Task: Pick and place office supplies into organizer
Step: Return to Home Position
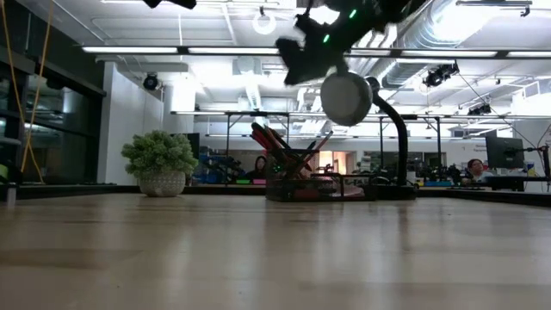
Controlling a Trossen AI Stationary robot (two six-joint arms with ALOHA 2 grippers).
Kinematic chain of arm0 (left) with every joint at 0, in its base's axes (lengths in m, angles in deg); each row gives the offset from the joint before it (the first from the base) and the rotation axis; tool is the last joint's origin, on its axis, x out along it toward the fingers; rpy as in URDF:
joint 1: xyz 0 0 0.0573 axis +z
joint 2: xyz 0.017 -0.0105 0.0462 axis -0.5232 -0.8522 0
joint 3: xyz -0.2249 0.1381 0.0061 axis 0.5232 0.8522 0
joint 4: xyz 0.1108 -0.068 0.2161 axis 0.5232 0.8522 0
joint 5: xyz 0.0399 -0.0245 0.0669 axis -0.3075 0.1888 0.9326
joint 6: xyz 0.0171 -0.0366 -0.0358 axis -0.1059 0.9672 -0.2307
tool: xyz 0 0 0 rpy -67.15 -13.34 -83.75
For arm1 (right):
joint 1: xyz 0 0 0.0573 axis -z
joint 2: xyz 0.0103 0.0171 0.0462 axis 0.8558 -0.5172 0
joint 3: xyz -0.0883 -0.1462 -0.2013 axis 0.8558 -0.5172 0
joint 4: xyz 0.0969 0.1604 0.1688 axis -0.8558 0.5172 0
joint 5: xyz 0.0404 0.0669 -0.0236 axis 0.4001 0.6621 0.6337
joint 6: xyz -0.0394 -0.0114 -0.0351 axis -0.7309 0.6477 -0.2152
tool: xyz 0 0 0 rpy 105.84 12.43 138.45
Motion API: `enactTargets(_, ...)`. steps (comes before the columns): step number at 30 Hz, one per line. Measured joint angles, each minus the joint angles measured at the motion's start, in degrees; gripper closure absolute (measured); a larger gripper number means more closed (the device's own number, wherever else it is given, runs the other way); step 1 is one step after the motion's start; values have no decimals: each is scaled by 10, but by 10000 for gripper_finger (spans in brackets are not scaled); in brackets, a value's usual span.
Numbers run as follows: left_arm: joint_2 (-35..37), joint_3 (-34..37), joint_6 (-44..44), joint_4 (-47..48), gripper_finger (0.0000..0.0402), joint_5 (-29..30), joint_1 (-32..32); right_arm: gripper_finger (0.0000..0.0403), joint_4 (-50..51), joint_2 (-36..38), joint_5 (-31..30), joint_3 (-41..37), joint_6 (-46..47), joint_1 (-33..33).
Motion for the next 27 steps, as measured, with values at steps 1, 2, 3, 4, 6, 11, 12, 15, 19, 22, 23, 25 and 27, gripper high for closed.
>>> enactTargets(1,0,0,-14,-5,401,2,0,341,23,19,14,0,5,-6)
enactTargets(2,0,0,-30,-12,401,2,0,344,45,36,21,0,3,-14)
enactTargets(3,0,0,-47,-20,401,2,0,348,68,55,27,0,4,-24)
enactTargets(4,0,0,-65,-30,401,2,1,354,89,70,36,1,3,-34)
enactTargets(6,0,0,-96,-45,401,2,7,373,118,97,55,1,-1,-56)
enactTargets(11,0,0,-155,-75,401,-15,27,397,176,148,166,1,38,-87)
enactTargets(12,0,0,-164,-82,401,-20,30,396,188,157,186,1,52,-93)
enactTargets(15,0,0,-196,-106,401,-41,44,401,228,180,227,1,63,-113)
enactTargets(19,1,17,-244,-157,401,-49,62,402,291,204,228,1,74,-146)
enactTargets(22,16,82,-257,-281,401,-69,85,402,317,226,191,-20,86,-174)
enactTargets(23,18,111,-257,-355,401,-81,94,402,305,241,187,-45,97,-181)
enactTargets(25,20,176,-252,-493,401,-101,107,402,261,278,186,-112,136,-193)
enactTargets(27,18,233,-252,-623,401,-116,116,402,188,323,170,-189,178,-205)
